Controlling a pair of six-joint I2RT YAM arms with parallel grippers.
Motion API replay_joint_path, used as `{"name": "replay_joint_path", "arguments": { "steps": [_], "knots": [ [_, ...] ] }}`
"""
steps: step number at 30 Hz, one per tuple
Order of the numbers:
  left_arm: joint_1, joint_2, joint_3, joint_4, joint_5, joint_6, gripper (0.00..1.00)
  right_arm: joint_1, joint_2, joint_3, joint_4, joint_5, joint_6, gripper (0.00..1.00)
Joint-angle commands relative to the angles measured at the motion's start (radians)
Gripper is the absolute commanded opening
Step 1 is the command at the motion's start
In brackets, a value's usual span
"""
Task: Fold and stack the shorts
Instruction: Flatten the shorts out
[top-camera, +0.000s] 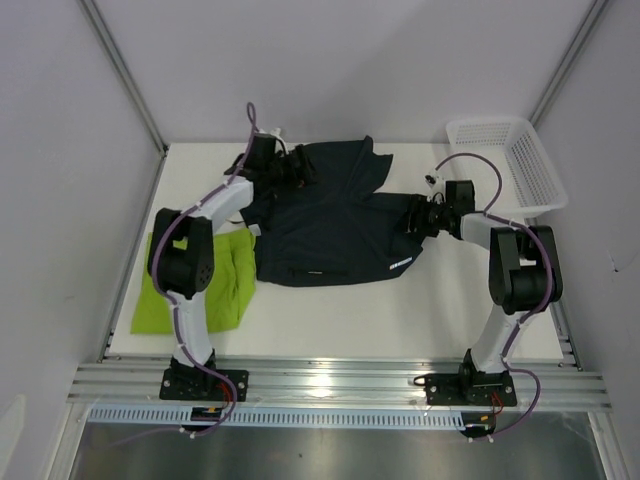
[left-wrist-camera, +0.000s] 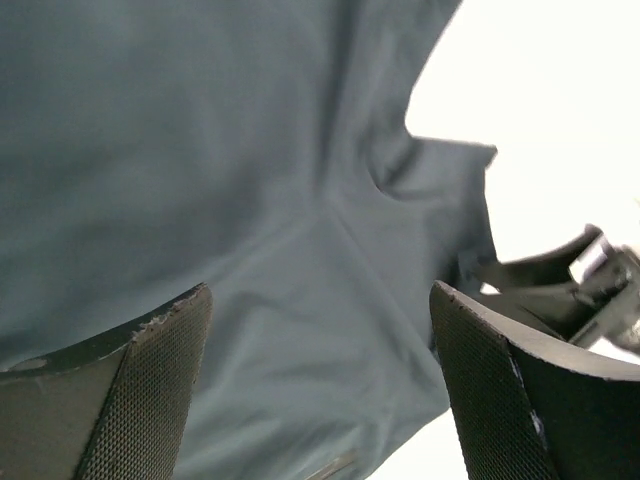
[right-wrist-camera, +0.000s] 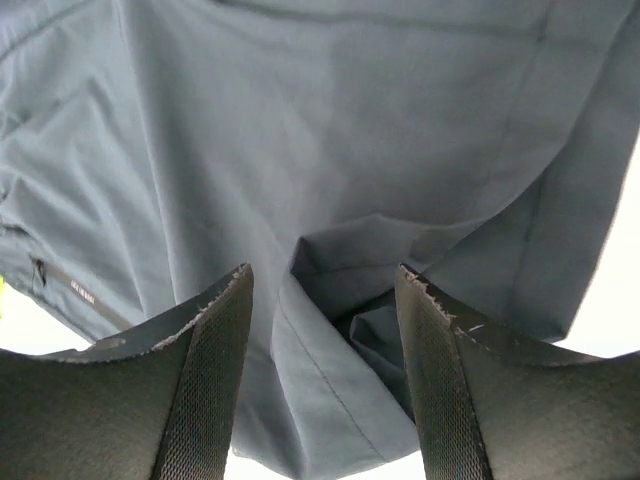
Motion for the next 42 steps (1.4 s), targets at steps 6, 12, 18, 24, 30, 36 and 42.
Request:
{"name": "replay_joint_path", "arguments": {
  "steps": [6, 12, 18, 24, 30, 36, 42],
  "knots": [
    [-0.102, 0.172, -0.009, 0.188, 0.223, -0.119, 0.9, -0.008, 0.007, 0.003, -0.098, -0.128, -0.018, 0.54],
    [-0.108, 0.266, 0.046, 0.143, 0.184, -0.091, 0.9, -0.009, -0.082, -0.089, -0.118, -0.135, 0.02, 0.12],
    [-0.11, 0.317, 0.067, 0.131, 0.167, -0.099, 0.9, -0.028, -0.223, -0.207, -0.133, -0.055, 0.057, 0.0],
    [-0.108, 0.313, 0.064, 0.086, 0.116, -0.074, 0.9, -0.095, -0.36, -0.274, -0.185, 0.03, 0.073, 0.06],
    [-0.107, 0.326, 0.084, 0.057, 0.099, -0.068, 0.9, -0.169, -0.379, -0.304, -0.19, 0.086, 0.114, 0.2],
    [-0.107, 0.318, 0.075, 0.054, 0.096, -0.062, 0.89, -0.186, -0.331, -0.316, -0.153, 0.073, 0.139, 0.4],
    [-0.107, 0.258, 0.017, 0.088, 0.13, -0.057, 0.89, -0.186, -0.322, -0.319, -0.154, 0.045, 0.132, 0.38]
  ]
}}
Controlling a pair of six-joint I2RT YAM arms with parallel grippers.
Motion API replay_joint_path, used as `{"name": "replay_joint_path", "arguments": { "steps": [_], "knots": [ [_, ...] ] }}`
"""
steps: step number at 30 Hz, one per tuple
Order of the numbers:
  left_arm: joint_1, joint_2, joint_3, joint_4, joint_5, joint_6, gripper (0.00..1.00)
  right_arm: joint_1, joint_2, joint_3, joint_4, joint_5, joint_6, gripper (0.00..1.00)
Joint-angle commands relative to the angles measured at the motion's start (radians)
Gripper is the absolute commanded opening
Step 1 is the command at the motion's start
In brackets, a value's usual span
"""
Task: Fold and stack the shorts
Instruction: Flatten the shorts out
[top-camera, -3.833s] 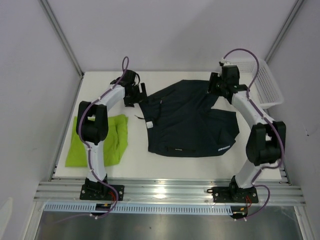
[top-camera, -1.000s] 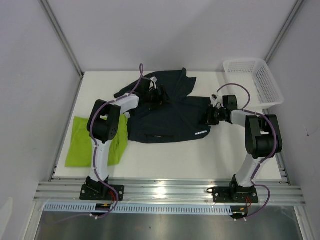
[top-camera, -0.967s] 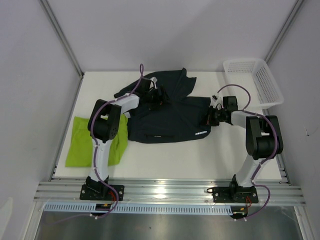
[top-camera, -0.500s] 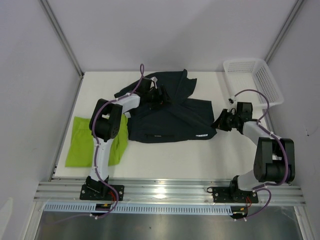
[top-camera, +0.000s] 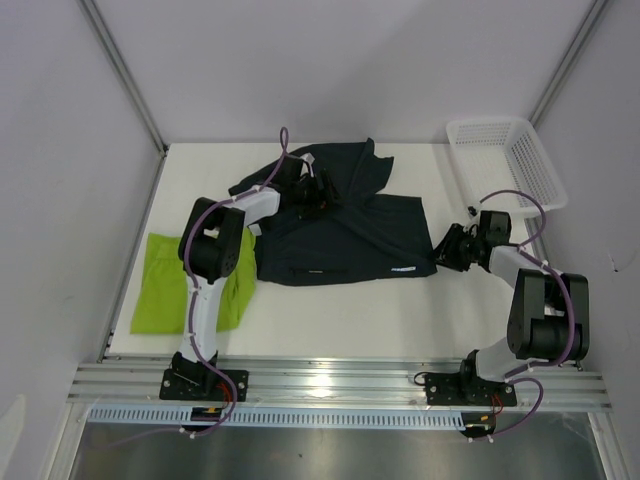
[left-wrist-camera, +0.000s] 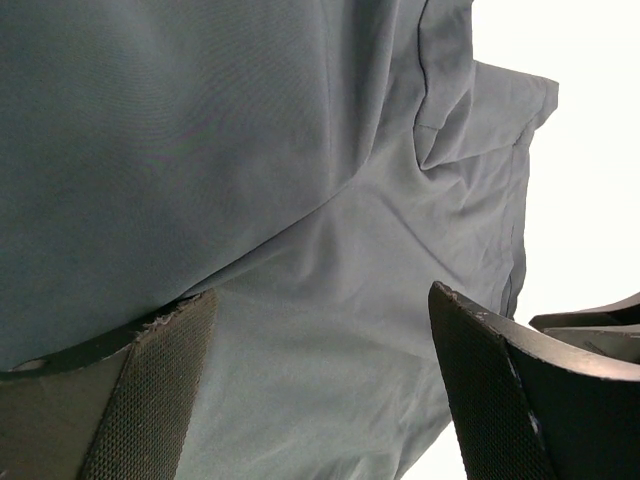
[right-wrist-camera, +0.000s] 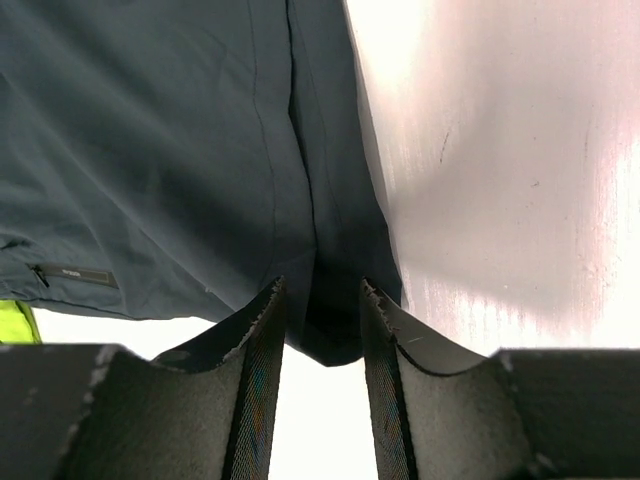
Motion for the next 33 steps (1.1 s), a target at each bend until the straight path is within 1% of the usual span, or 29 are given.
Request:
{"name": "replay_joint_path", "arguments": {
  "steps": [1, 2, 4, 5, 6, 7, 8, 10, 12, 13, 17, 19, 20, 21, 24, 26, 27, 28, 30, 33],
  "knots": [
    [0.005, -0.055, -0.056, -0.028, -0.008, 0.037, 0.9, -0.003, 0.0, -0.005, 0.016, -0.027, 0.012, 0.38],
    [0.004, -0.099, -0.074, -0.03, -0.003, 0.045, 0.9, -0.003, -0.018, -0.012, 0.017, -0.015, 0.018, 0.38],
    [0.005, -0.154, -0.106, -0.036, -0.003, 0.057, 0.9, -0.003, -0.052, -0.031, 0.023, 0.031, 0.039, 0.43],
    [0.004, -0.212, -0.146, -0.04, -0.005, 0.06, 0.91, -0.003, -0.086, -0.039, 0.022, 0.046, 0.046, 0.59],
    [0.005, -0.242, -0.158, -0.045, -0.008, 0.062, 0.91, -0.003, -0.101, -0.041, 0.016, 0.054, 0.05, 0.65],
    [0.005, -0.27, -0.171, -0.05, -0.011, 0.066, 0.91, -0.003, -0.12, -0.045, 0.004, 0.062, 0.061, 0.79],
    [0.005, -0.323, -0.201, -0.063, -0.011, 0.068, 0.91, -0.003, -0.161, -0.051, -0.004, 0.08, 0.072, 0.8],
    [0.005, -0.374, -0.229, -0.08, -0.026, 0.063, 0.91, -0.003, -0.209, -0.074, -0.035, 0.151, 0.095, 0.8],
    [0.005, -0.458, -0.298, -0.079, -0.042, 0.054, 0.92, -0.003, -0.285, -0.102, -0.058, 0.216, 0.131, 0.8],
    [0.005, -0.484, -0.331, -0.079, -0.06, 0.04, 0.92, -0.003, -0.308, -0.111, -0.073, 0.223, 0.142, 0.79],
    [0.007, -0.604, -0.428, -0.082, -0.1, -0.007, 0.95, 0.0, -0.364, -0.147, -0.134, 0.203, 0.222, 0.66],
    [0.007, -0.665, -0.492, -0.076, -0.108, -0.035, 0.97, 0.004, -0.394, -0.189, -0.128, 0.171, 0.262, 0.61],
    [0.005, -0.685, -0.511, -0.067, -0.115, -0.044, 0.97, 0.016, -0.408, -0.205, -0.121, 0.171, 0.277, 0.5],
    [0.007, -0.708, -0.543, -0.06, -0.121, -0.05, 0.97, 0.026, -0.419, -0.22, -0.098, 0.181, 0.3, 0.48],
    [0.007, -0.793, -0.631, -0.031, -0.141, -0.075, 0.97, 0.065, -0.418, -0.245, -0.075, 0.221, 0.326, 0.46],
    [0.007, -0.851, -0.681, -0.03, -0.146, -0.082, 0.97, 0.079, -0.381, -0.246, -0.05, 0.224, 0.334, 0.46],
    [0.007, -0.874, -0.695, -0.03, -0.157, -0.084, 0.97, 0.091, -0.365, -0.245, -0.038, 0.224, 0.337, 0.47],
    [0.008, -0.892, -0.727, -0.031, -0.163, -0.085, 0.97, 0.096, -0.336, -0.245, -0.012, 0.224, 0.349, 0.49],
    [0.01, -0.952, -0.744, -0.039, -0.172, -0.087, 0.97, 0.108, -0.307, -0.242, 0.017, 0.247, 0.363, 0.54],
    [0.014, -1.017, -0.775, -0.059, -0.189, -0.079, 0.98, 0.109, -0.247, -0.234, 0.072, 0.275, 0.391, 0.55]
  ]
}}
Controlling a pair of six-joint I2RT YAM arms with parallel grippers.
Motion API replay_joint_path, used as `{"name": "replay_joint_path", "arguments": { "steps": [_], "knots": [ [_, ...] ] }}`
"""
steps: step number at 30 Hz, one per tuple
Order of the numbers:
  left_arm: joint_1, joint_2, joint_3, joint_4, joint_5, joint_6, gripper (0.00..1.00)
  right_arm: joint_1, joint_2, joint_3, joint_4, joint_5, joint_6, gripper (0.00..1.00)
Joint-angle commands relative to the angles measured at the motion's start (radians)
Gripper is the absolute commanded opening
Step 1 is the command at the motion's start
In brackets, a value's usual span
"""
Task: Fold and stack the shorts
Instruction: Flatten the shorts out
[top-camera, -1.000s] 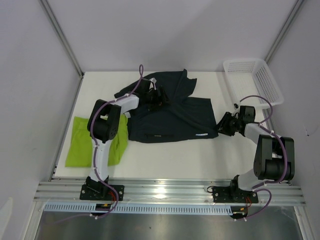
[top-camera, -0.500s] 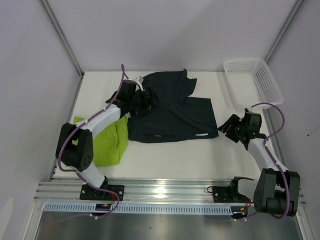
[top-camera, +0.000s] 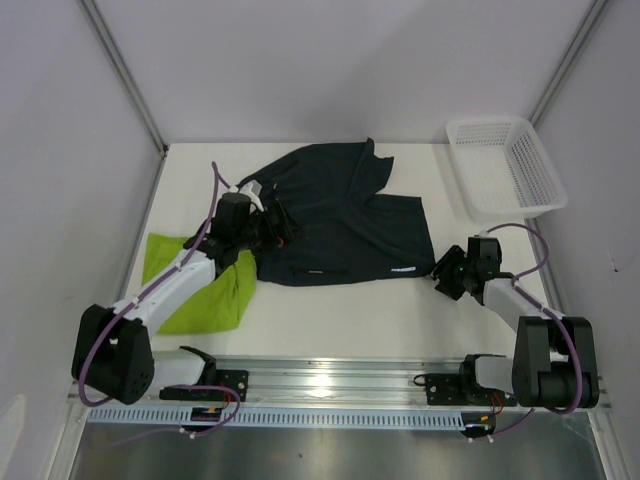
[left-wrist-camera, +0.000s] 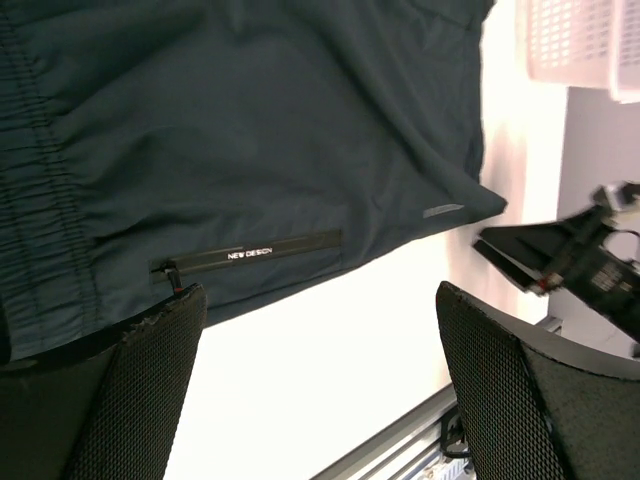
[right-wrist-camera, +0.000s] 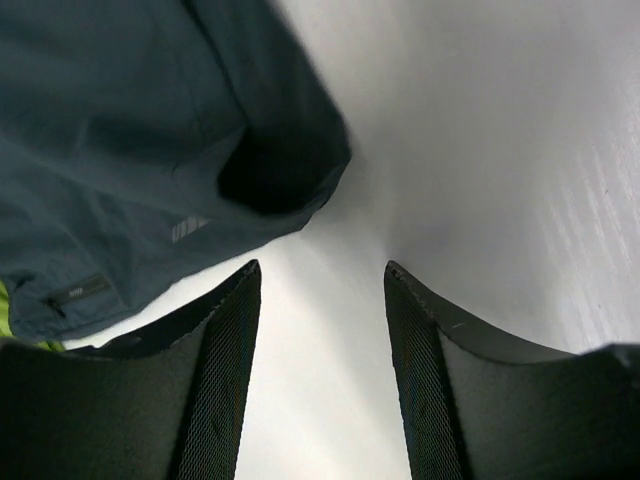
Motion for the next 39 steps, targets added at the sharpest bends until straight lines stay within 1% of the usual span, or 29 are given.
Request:
{"name": "replay_joint_path", "arguments": {
  "steps": [1, 5, 6, 9, 12, 13, 14, 19, 22, 23, 24, 26, 27, 29, 30, 33, 34, 39],
  "knots": [
    [0.013, -0.093, -0.024, -0.004, -0.03, -0.008, 0.98, 0.005, 0.053, 0.013, 0.097, 0.067, 0.061, 0.55],
    [0.016, -0.163, -0.053, -0.044, -0.007, -0.002, 0.98, 0.005, 0.125, 0.034, 0.141, 0.076, 0.096, 0.54],
    [0.016, -0.208, -0.087, -0.039, -0.008, -0.009, 0.98, 0.005, 0.151, 0.052, 0.143, 0.079, 0.101, 0.54],
    [0.019, -0.268, -0.13, -0.042, -0.021, -0.019, 0.99, 0.005, 0.188, 0.083, 0.132, 0.096, 0.113, 0.54],
    [0.021, -0.279, -0.145, -0.051, -0.022, -0.02, 0.99, 0.005, 0.219, 0.129, 0.076, 0.145, 0.142, 0.53],
    [0.022, -0.28, -0.154, -0.053, -0.027, -0.023, 0.99, 0.007, 0.243, 0.16, 0.047, 0.194, 0.162, 0.48],
    [0.024, -0.28, -0.168, -0.052, -0.028, -0.026, 0.99, 0.008, 0.259, 0.174, 0.022, 0.196, 0.173, 0.48],
    [0.036, -0.289, -0.271, 0.042, -0.004, -0.086, 0.99, 0.01, 0.331, 0.227, -0.021, 0.222, 0.185, 0.46],
    [0.038, -0.282, -0.299, 0.076, 0.004, -0.105, 0.99, 0.037, 0.354, 0.247, -0.042, 0.227, 0.179, 0.41],
    [0.038, -0.276, -0.308, 0.086, 0.002, -0.109, 0.99, 0.04, 0.356, 0.254, -0.046, 0.224, 0.173, 0.36],
    [0.038, -0.271, -0.315, 0.088, 0.001, -0.112, 0.99, 0.04, 0.354, 0.254, -0.046, 0.222, 0.169, 0.28],
    [0.038, -0.263, -0.325, 0.096, 0.001, -0.118, 0.99, 0.04, 0.343, 0.243, -0.046, 0.213, 0.167, 0.29],
    [0.039, -0.26, -0.326, 0.094, 0.001, -0.118, 0.99, 0.04, 0.337, 0.238, -0.044, 0.208, 0.164, 0.34],
    [0.041, -0.26, -0.323, 0.093, -0.002, -0.117, 0.99, 0.04, 0.322, 0.229, -0.049, 0.205, 0.156, 0.41],
    [0.041, -0.26, -0.32, 0.09, -0.004, -0.117, 0.99, 0.04, 0.313, 0.218, -0.049, 0.205, 0.153, 0.47],
    [0.042, -0.269, -0.312, 0.08, -0.01, -0.109, 0.99, 0.039, 0.267, 0.197, -0.065, 0.233, 0.15, 0.51],
    [0.044, -0.269, -0.311, 0.077, -0.013, -0.106, 0.99, 0.034, 0.255, 0.191, -0.076, 0.268, 0.149, 0.52],
    [0.051, -0.282, -0.308, 0.038, -0.024, -0.086, 0.99, -0.01, 0.189, 0.178, -0.116, 0.26, 0.113, 0.52]
  ]
}}
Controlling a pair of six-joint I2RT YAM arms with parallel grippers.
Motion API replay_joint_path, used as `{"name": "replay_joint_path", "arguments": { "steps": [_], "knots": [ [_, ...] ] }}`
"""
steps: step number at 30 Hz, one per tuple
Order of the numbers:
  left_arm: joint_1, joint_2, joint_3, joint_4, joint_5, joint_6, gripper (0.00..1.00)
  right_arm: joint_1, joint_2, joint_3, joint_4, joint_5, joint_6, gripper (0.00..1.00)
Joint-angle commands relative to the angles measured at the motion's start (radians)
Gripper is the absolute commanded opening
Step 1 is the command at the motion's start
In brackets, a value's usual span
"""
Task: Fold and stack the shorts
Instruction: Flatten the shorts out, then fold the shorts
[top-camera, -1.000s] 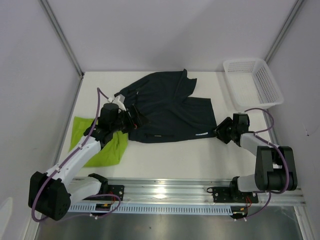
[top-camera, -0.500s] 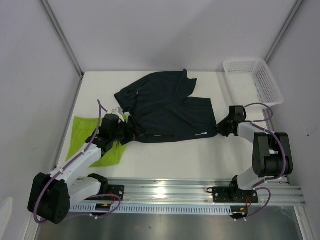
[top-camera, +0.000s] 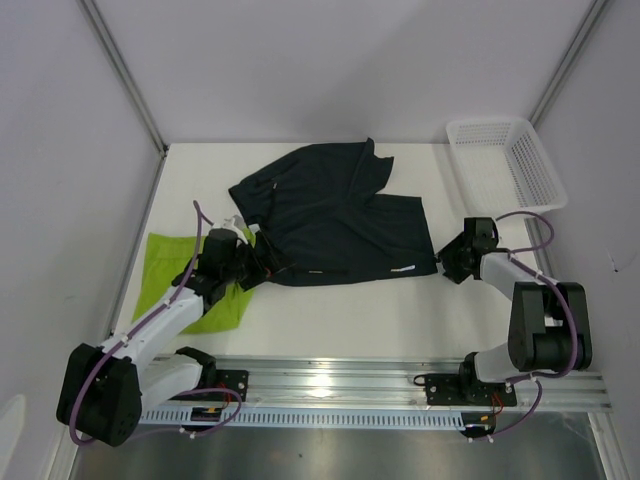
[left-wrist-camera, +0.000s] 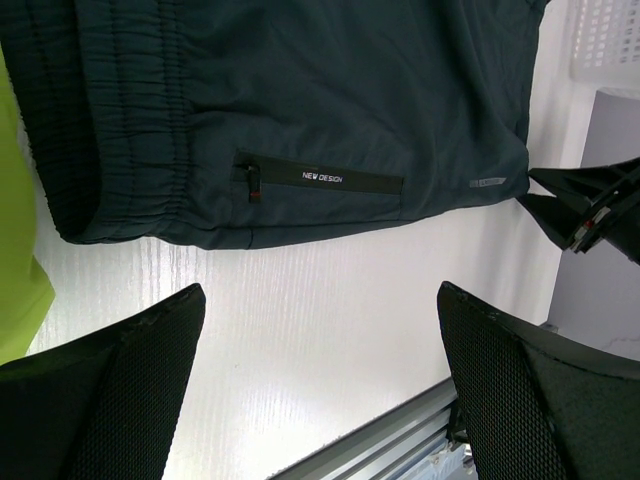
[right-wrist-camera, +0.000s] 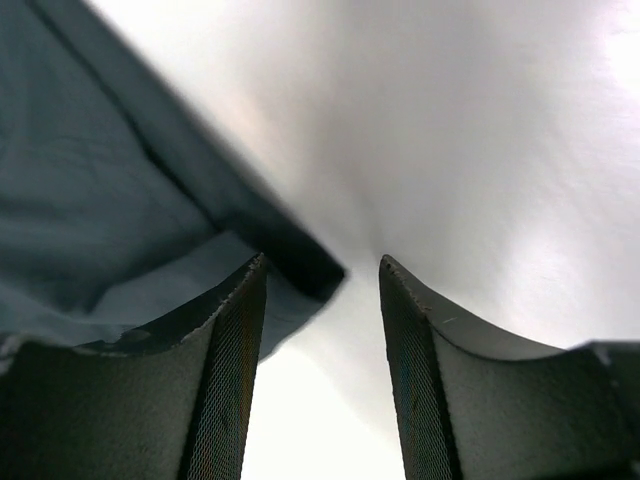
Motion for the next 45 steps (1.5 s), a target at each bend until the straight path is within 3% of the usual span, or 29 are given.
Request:
{"name": "replay_joint_path", "arguments": {
  "steps": [1, 9, 25, 28, 31, 32, 42, 43, 44, 45],
  "knots": [
    [0.014, -0.031, 0.006, -0.009, -0.007, 0.014, 0.99, -0.03, -0.051, -0.024, -0.095, 0.059, -0.041, 0.52],
    [0.028, -0.056, -0.006, -0.006, 0.0, 0.003, 0.99, -0.021, -0.194, -0.119, -0.052, -0.04, 0.016, 0.52],
    [0.051, -0.076, 0.001, -0.037, -0.006, 0.026, 0.99, 0.053, -0.087, -0.102, 0.043, -0.028, 0.107, 0.47],
    [0.054, -0.071, -0.002, -0.035, -0.004, 0.028, 0.99, 0.052, -0.036, -0.087, 0.063, -0.039, 0.113, 0.36],
    [0.056, -0.069, -0.008, -0.029, -0.003, 0.03, 0.99, 0.052, -0.003, -0.079, 0.067, -0.052, 0.125, 0.05],
    [0.056, -0.066, -0.009, -0.027, -0.001, 0.028, 0.99, 0.047, -0.001, -0.071, 0.06, -0.051, 0.128, 0.0],
    [0.056, -0.059, -0.017, -0.014, 0.006, 0.026, 0.99, -0.053, -0.039, -0.036, -0.072, 0.072, 0.125, 0.0],
    [0.056, -0.059, -0.017, -0.015, 0.005, 0.026, 0.99, -0.056, -0.027, -0.03, -0.075, 0.066, 0.096, 0.05],
    [0.056, -0.057, -0.02, -0.014, 0.006, 0.026, 0.99, -0.057, -0.006, -0.025, -0.087, 0.063, 0.09, 0.16],
    [0.056, -0.057, -0.022, -0.012, 0.006, 0.025, 0.99, -0.062, 0.002, -0.021, -0.095, 0.067, 0.088, 0.18]
  ]
}}
